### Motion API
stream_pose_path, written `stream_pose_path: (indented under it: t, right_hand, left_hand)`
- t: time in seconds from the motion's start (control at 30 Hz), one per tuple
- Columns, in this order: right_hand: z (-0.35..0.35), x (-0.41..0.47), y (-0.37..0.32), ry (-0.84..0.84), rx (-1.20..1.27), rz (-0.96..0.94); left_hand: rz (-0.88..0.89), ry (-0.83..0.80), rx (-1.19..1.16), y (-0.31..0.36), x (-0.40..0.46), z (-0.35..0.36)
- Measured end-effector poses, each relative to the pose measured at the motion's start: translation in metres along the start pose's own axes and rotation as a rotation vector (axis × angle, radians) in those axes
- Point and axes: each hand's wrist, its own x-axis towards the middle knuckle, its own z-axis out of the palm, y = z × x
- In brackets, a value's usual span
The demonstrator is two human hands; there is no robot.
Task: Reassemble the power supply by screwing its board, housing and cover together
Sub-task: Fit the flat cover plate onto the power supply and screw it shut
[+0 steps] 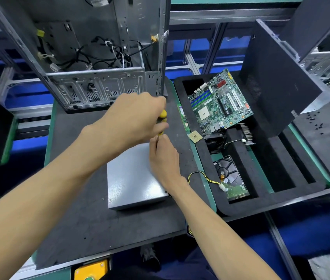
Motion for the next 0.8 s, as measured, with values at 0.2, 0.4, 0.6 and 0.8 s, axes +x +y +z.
stream_pose_path:
  t: [0.2,0.4,0.6,0.8]
  right_hand:
    - [-0.001,0.0,0.0,-0.011,-0.013,-0.01]
    - [0.002,0.001,0.002,-0.021,-0.056,-0.018]
    - [0.003,0.001,0.002,0.013,-0.04,-0.019]
    - [0.001,0.0,0.001,-0.007,-0.026,0.001]
  left_hand:
    - [0.053,0.153,-0.195,0.003,-0.007,0.013]
    - [-0.135,0.134,0.012,0.005,-0.006,0.012]
    - [0.138,0.008,-0.154,-0.004,-0.01,0.008]
    - [-0.128,0.13,-0.038,0.006,-0.001,0.008]
